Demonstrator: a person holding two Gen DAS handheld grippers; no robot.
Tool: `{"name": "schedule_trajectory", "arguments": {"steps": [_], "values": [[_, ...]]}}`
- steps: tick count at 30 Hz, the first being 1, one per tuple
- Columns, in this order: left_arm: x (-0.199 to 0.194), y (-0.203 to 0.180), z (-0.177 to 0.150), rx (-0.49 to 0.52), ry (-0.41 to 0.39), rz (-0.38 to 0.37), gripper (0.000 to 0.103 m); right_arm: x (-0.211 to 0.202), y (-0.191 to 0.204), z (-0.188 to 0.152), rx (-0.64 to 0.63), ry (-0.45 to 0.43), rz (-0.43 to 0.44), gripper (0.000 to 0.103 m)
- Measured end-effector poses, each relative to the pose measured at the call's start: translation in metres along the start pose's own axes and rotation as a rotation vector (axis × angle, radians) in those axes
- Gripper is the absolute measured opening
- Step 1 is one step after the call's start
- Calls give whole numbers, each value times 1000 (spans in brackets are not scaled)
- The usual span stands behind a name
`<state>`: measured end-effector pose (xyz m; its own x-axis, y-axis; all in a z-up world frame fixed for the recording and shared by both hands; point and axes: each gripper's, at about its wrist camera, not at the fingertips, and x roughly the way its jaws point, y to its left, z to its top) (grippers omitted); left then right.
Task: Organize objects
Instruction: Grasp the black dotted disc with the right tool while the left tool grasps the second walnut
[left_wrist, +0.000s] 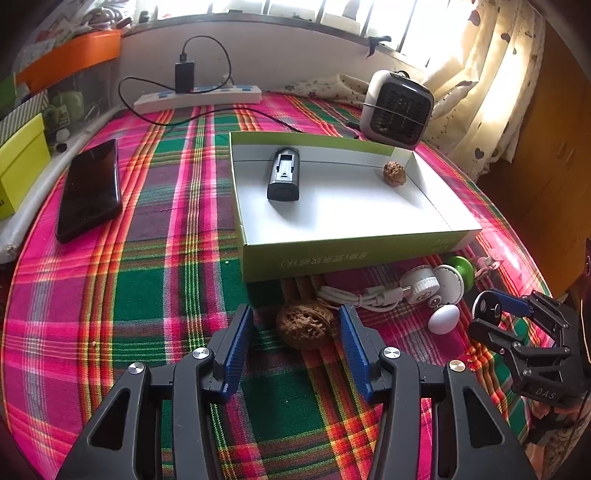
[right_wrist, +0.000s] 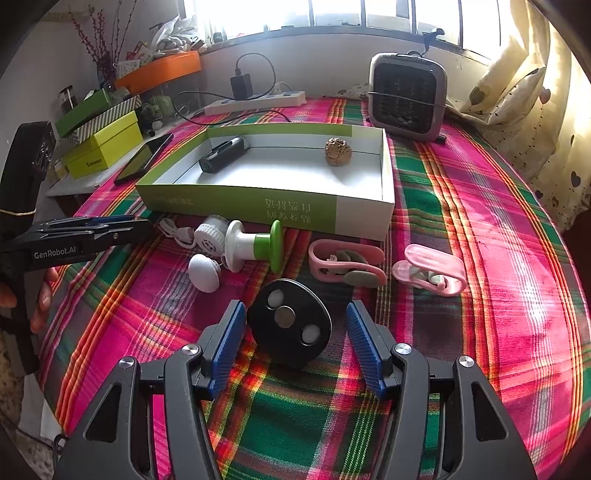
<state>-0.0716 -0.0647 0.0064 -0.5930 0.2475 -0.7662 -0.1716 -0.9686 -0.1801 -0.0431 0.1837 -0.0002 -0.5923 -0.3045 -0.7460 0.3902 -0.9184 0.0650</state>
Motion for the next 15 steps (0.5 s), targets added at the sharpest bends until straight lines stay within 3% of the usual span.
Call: {"name": "schedule_trajectory", "arguments": {"steps": [7,15], "values": [[1,0,0,8,-1,25,29,-1,0,0,-5,-4,-1,47],[1,0,0,9,-3,28,28,-1,0,0,-8,-6,-1,44]]}}
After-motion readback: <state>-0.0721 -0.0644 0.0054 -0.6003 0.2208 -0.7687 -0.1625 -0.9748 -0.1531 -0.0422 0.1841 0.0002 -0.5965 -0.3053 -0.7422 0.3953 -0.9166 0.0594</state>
